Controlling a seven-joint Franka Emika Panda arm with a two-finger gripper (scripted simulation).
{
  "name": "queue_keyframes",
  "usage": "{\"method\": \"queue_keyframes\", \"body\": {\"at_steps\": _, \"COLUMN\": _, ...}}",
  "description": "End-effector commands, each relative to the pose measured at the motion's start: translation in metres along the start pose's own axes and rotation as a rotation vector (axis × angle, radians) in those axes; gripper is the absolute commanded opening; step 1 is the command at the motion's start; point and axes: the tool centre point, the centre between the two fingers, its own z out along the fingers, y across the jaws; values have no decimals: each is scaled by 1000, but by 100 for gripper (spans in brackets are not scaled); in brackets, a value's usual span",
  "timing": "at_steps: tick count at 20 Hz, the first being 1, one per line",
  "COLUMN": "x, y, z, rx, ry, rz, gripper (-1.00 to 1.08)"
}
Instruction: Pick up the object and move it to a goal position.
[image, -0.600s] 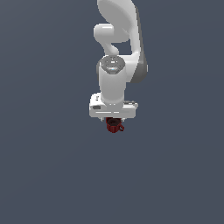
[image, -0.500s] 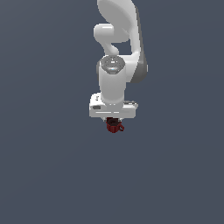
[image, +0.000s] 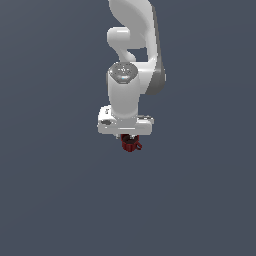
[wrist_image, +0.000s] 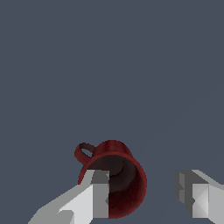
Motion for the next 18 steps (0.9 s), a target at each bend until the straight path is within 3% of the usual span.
{"method": "queue_keyframes", "body": {"at_steps": 1, "x": 0, "y": -1, "z": 1, "rx": -1, "ry": -6, "rz": -4, "gripper": 28}}
{"method": "queue_keyframes", "body": {"at_steps": 9, "x": -6, "y": -12, "z": 12, "rx": -23, "ry": -77, "rz": -49, "gripper": 28}}
{"method": "queue_keyframes", "body": {"at_steps": 18, "x": -24, "y": -35, "z": 37, "rx": -85, "ry": -249, "rz": -152, "gripper": 28}}
